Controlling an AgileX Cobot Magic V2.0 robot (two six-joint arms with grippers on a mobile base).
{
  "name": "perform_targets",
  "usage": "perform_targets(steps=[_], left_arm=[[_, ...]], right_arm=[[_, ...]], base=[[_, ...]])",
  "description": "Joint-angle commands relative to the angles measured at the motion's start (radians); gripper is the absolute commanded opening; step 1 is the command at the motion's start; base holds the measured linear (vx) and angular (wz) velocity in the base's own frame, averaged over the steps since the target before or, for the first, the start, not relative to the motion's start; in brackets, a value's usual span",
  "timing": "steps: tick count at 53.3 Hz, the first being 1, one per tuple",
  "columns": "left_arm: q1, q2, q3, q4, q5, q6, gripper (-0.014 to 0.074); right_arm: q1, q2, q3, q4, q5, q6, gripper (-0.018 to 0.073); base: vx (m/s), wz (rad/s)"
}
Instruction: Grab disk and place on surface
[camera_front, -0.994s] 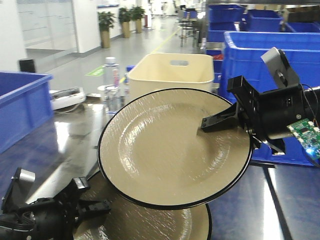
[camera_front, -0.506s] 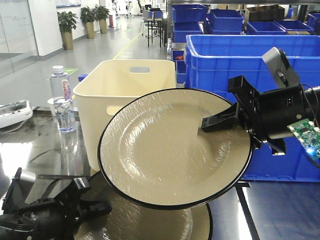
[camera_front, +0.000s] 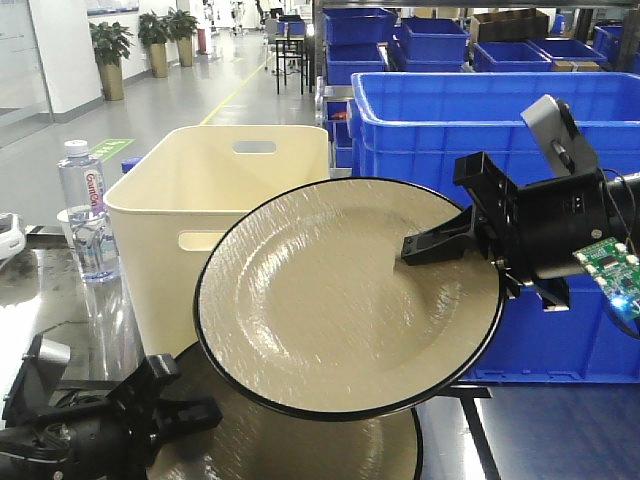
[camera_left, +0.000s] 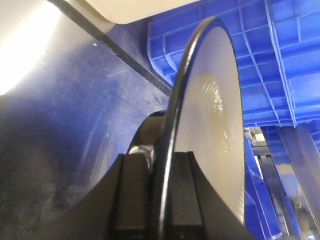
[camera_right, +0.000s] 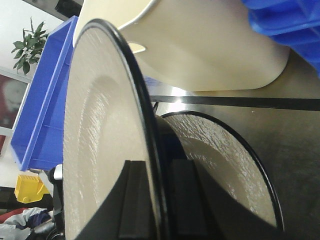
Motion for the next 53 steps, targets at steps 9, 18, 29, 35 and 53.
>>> perform_targets(steps=[9,18,29,35,53], left_arm=[[-0.004,-0.033,-0.036,-0.066,0.037,-0.009,0.0001],[-0.004,-0.033,-0.036,-0.066,0.037,-0.009,0.0001],[-0.004,-0.033,-0.036,-0.067,0.033,-0.009,0.0001],[-0.004,-0.033,-0.036,-0.067,0.034,-0.009,0.0001],[-0.004,0.033,-0.036,0.017,0.124,-0.009,0.0001]], right_arm=[[-0.002,-0.04,-0.042,0.113,-0.056,0.007,-0.0008],[-0.002,-0.04,-0.042,0.113,-0.056,0.007,-0.0008],[-0.002,-0.04,-0.042,0.113,-0.056,0.007,-0.0008],[-0.002,-0.04,-0.042,0.113,-0.056,0.007,-0.0008],[-0.002,-0.04,-0.042,0.113,-0.095,0.007,-0.0008]], base=[[0.01,-0.03],[0.0,0.0],[0.0,0.0],[0.0,0.0],[0.0,0.0]])
